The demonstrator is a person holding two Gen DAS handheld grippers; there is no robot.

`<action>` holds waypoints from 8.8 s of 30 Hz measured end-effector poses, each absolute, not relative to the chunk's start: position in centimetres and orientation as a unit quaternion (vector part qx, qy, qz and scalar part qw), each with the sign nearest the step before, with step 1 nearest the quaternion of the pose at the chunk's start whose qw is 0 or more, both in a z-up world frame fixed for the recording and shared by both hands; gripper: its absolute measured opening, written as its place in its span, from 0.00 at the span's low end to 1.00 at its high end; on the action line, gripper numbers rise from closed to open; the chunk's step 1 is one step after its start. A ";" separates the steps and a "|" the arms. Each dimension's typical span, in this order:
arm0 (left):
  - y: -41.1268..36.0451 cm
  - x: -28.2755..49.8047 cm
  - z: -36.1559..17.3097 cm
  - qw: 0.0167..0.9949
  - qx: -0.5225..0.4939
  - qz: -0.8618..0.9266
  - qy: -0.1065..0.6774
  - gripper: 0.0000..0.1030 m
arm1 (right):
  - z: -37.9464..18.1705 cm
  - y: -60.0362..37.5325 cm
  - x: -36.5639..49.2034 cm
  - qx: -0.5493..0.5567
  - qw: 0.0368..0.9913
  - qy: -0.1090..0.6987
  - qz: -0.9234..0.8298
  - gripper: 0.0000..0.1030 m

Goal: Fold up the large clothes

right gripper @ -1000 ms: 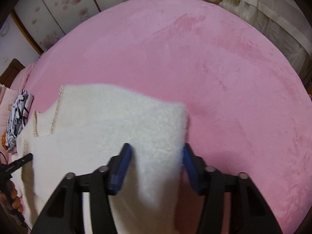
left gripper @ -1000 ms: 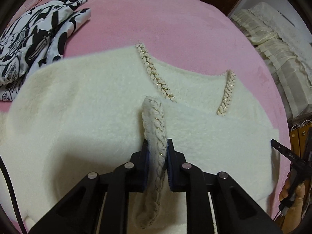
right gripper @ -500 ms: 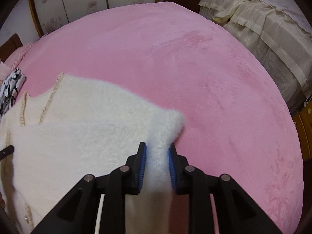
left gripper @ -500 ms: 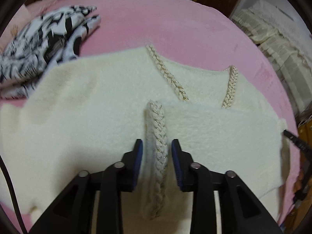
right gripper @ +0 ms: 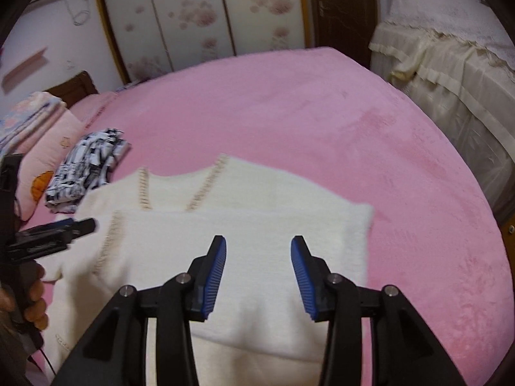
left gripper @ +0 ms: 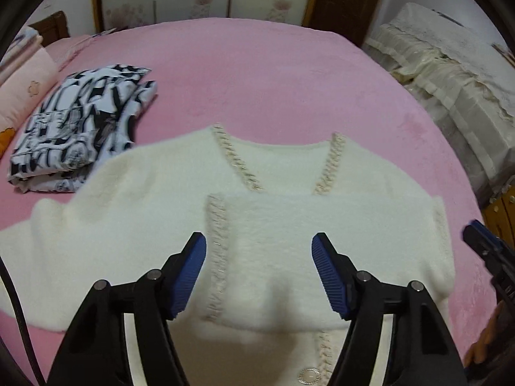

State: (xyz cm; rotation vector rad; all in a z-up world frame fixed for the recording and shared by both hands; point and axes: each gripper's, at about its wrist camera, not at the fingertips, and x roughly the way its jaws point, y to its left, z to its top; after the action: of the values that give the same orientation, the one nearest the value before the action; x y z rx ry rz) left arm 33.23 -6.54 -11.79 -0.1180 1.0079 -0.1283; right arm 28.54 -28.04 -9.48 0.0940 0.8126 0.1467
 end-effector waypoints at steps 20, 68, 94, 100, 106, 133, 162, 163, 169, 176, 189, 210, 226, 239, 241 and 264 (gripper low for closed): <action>-6.9 32.6 -19.8 0.855 -0.064 -0.063 0.510 0.59 | -19.4 -32.6 26.2 0.015 0.882 0.469 -0.036 0.13; -8.3 22.3 -11.7 0.833 -0.041 -0.156 0.529 0.80 | -13.4 -28.2 18.5 0.112 0.857 0.501 -0.043 0.13; 14.5 10.8 0.9 0.883 -0.138 -0.076 0.442 0.80 | -0.3 -7.5 11.2 0.021 0.908 0.396 0.136 0.31; 23.8 11.6 1.1 0.890 -0.198 -0.019 0.409 0.80 | 1.2 -1.8 13.6 0.006 0.911 0.377 0.164 0.32; 33.0 13.9 -2.5 0.873 -0.287 0.007 0.395 0.80 | 0.5 4.2 17.1 -0.003 0.908 0.374 0.187 0.32; 54.5 12.6 -23.1 0.696 -0.502 0.276 0.432 0.80 | -11.6 17.6 24.4 -0.042 0.840 0.482 0.245 0.31; 42.6 16.7 -9.2 0.874 -0.354 0.150 0.297 0.06 | -11.9 4.6 20.7 -0.012 0.853 0.490 0.179 0.31; 41.2 16.9 -8.5 0.877 -0.354 0.131 0.297 0.06 | -11.5 3.9 20.6 -0.013 0.858 0.483 0.175 0.31; 30.0 19.4 -5.3 0.892 -0.320 0.012 0.320 0.07 | -9.5 -1.7 19.6 0.012 0.880 0.450 0.148 0.31; 13.4 22.6 -8.6 0.873 -0.247 -0.106 0.406 0.07 | -10.6 -8.0 18.1 0.027 0.891 0.440 0.107 0.31; 4.5 24.1 -19.2 0.807 -0.198 -0.154 0.535 0.72 | -17.1 -14.4 18.4 0.065 0.857 0.506 0.071 0.32; 8.3 17.2 -10.6 0.897 -0.094 -0.064 0.426 0.77 | -13.9 -10.2 19.5 0.101 0.861 0.474 0.154 0.50; 17.3 14.1 -14.4 0.885 -0.168 0.040 0.433 0.78 | -16.7 -4.5 24.0 0.106 0.826 0.524 0.176 0.50; 18.4 13.3 -15.7 0.878 -0.176 0.051 0.443 0.78 | -19.2 -3.1 24.5 0.090 0.820 0.543 0.160 0.50; 18.3 13.3 -15.7 0.877 -0.177 0.049 0.444 0.78 | -19.2 -3.0 24.5 0.086 0.823 0.538 0.162 0.44; 17.9 14.3 -17.6 0.860 -0.195 0.051 0.468 0.77 | -1.6 -2.8 28.2 -0.054 0.925 0.322 0.194 0.15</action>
State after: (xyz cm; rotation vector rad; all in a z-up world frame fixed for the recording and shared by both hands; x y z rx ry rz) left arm 14.35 17.89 -17.57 -0.4089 0.9833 0.1073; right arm 28.24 -2.75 -1.63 -0.1115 0.6608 0.3979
